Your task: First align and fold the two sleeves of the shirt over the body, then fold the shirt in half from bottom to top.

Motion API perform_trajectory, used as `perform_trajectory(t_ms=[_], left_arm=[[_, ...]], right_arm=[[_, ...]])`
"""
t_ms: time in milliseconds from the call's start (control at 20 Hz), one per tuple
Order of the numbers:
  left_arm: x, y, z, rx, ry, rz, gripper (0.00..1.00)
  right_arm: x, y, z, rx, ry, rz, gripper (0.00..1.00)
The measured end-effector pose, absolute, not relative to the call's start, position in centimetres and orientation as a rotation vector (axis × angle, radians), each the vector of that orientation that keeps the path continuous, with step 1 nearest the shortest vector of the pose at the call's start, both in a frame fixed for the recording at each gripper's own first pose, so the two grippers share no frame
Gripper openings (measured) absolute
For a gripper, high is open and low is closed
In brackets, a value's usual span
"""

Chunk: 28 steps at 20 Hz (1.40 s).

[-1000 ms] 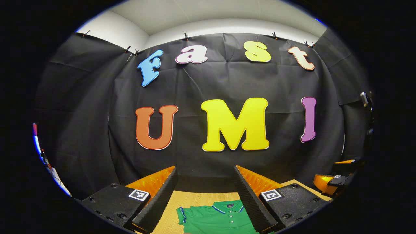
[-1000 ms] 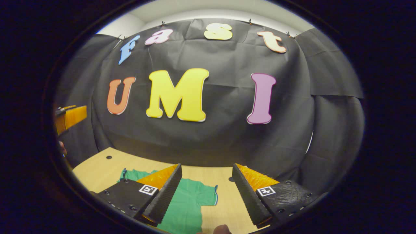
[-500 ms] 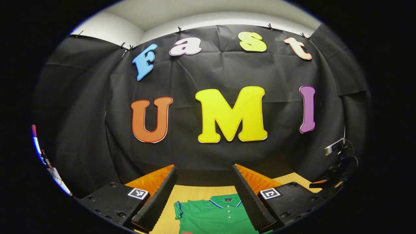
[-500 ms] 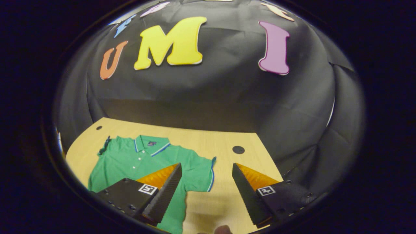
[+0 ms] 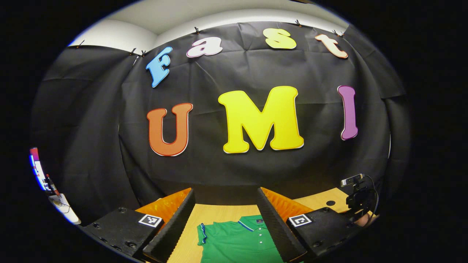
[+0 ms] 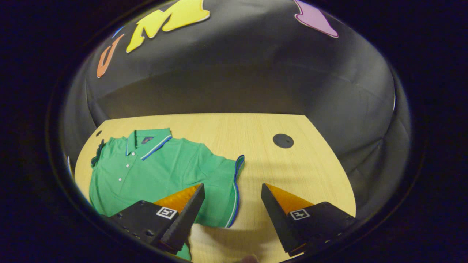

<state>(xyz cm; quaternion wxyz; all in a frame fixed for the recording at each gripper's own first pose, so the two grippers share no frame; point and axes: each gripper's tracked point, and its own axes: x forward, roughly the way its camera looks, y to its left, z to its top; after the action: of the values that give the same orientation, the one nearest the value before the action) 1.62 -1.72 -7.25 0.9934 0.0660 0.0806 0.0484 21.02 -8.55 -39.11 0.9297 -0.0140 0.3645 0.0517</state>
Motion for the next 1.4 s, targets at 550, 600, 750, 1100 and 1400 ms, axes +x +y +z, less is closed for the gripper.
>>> perform_trajectory(t_ms=[550, 600, 750, 1100, 1400], left_arm=[[0.5, -1.7, -8.6, 0.155, 0.209, 0.131, 1.00], [0.4, -1.9, -8.5, 0.157, 0.210, 0.129, 1.00], [0.0, -1.9, -8.9, 0.155, 0.221, 0.133, 1.00], [-1.8, 0.4, -9.8, 0.112, 0.259, 0.199, 1.00], [-1.7, 3.7, -10.1, 0.110, 0.260, 0.209, 1.00]], right_arm=[[22.1, -7.6, -41.9, 0.052, 0.836, 0.145, 0.12], [22.3, -7.6, -41.8, 0.062, 0.836, 0.149, 0.02], [22.2, -7.6, -41.7, 0.092, 0.853, 0.155, 0.00], [22.0, -3.0, -35.0, 0.151, 0.776, 0.237, 0.00], [20.5, 6.0, -32.6, 0.096, 0.779, 0.331, 0.00]])
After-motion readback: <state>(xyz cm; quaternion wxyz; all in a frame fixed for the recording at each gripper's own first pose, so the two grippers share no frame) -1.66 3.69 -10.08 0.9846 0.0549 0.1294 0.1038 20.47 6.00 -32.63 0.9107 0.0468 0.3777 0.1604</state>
